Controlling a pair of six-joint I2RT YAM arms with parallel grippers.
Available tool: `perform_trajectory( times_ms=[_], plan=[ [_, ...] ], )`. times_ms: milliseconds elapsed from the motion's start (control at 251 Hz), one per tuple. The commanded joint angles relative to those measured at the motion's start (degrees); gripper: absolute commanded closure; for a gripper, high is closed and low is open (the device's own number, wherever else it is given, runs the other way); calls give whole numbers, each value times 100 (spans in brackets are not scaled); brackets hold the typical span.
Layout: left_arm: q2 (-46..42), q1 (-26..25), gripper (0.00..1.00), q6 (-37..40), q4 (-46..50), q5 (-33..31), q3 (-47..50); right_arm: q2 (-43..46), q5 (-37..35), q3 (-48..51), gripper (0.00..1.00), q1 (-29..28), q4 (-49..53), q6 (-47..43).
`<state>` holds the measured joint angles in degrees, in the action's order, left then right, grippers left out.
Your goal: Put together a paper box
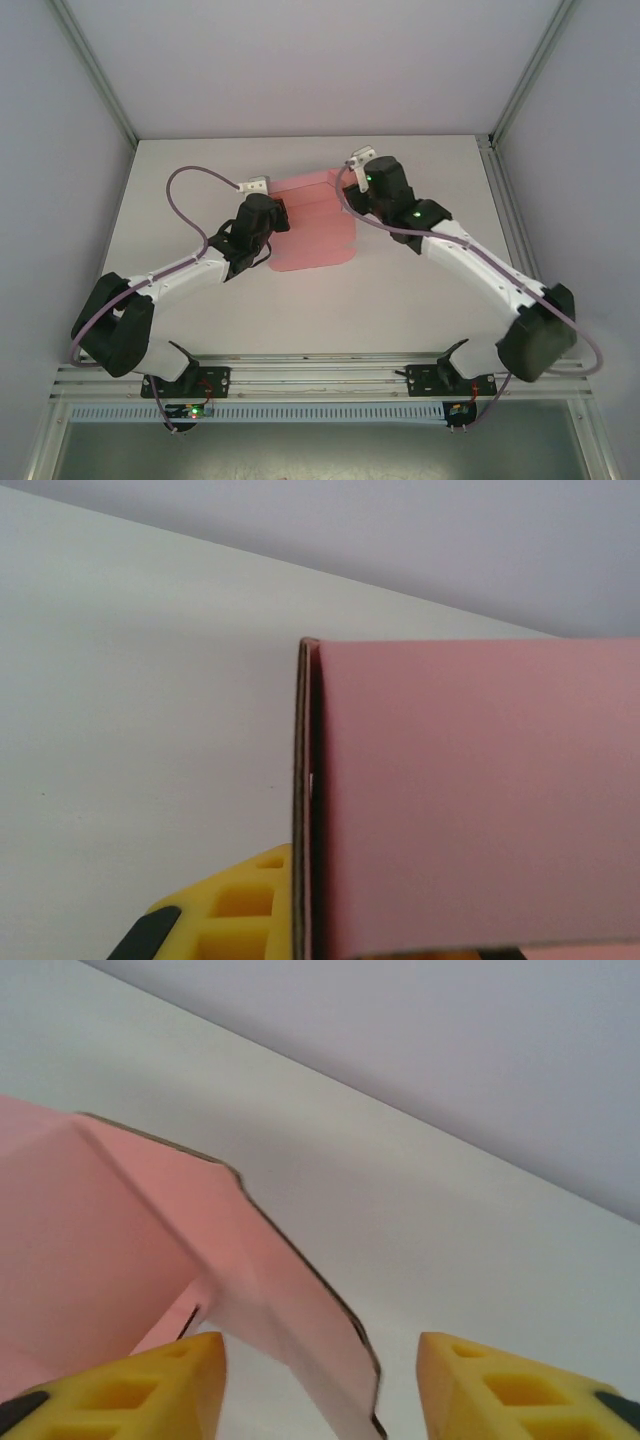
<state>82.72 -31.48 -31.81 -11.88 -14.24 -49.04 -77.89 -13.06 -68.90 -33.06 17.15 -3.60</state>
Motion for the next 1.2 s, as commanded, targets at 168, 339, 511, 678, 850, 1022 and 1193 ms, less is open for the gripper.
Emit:
perform_trajectory(
  times_ms=[168,339,511,678,850,1022,1193],
  plan=[
    [-148,102,100,336,-310,385,68,1379,962,660,29,1756,-91,447],
    [-239,106,100,464,-538,872,146,898,2516,597,28,2572,-119,336],
    [-208,107,100,460,-685,935,171,146,4117,141,27,2466,271,39],
    [-140,107,100,393,-678,705,154,-149,4572,-98,28,1916,1004,-422],
    [13,106,100,378,-625,748,53,100,4954,335,29,1416,583,-541],
    [82,108,100,312,-618,828,0,-53,5236,404,31,1166,377,-499],
    [69,107,100,352,-494,800,-41,-200,4930,334,33,900,411,-653]
  ],
)
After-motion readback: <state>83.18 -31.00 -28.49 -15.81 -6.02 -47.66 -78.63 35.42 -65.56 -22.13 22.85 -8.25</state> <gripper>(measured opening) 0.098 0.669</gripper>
